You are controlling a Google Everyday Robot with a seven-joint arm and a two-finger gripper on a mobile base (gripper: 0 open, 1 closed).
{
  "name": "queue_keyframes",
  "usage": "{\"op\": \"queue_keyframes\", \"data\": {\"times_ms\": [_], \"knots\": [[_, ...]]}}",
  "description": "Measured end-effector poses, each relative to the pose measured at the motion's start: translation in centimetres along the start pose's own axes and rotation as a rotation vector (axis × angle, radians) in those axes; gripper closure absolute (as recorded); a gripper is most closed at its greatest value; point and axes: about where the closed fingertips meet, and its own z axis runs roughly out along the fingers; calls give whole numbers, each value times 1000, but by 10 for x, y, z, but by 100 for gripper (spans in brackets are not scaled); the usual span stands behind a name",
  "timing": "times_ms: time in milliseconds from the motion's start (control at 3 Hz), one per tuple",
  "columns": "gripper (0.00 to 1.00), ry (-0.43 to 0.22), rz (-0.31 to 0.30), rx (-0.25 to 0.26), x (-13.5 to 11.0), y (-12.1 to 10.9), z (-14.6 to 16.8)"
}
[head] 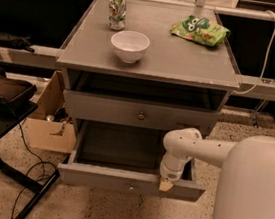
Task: Open middle drawer
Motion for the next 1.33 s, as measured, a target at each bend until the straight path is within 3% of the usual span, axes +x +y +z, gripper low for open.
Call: {"op": "queue_keyframes", "data": {"times_ms": [333,667,1000,1333], "knots": [[33,0,0,0,0,0,0],[8,0,0,0,0,0,0],[0,0,0,0,0,0,0],[0,0,0,0,0,0,0]]}}
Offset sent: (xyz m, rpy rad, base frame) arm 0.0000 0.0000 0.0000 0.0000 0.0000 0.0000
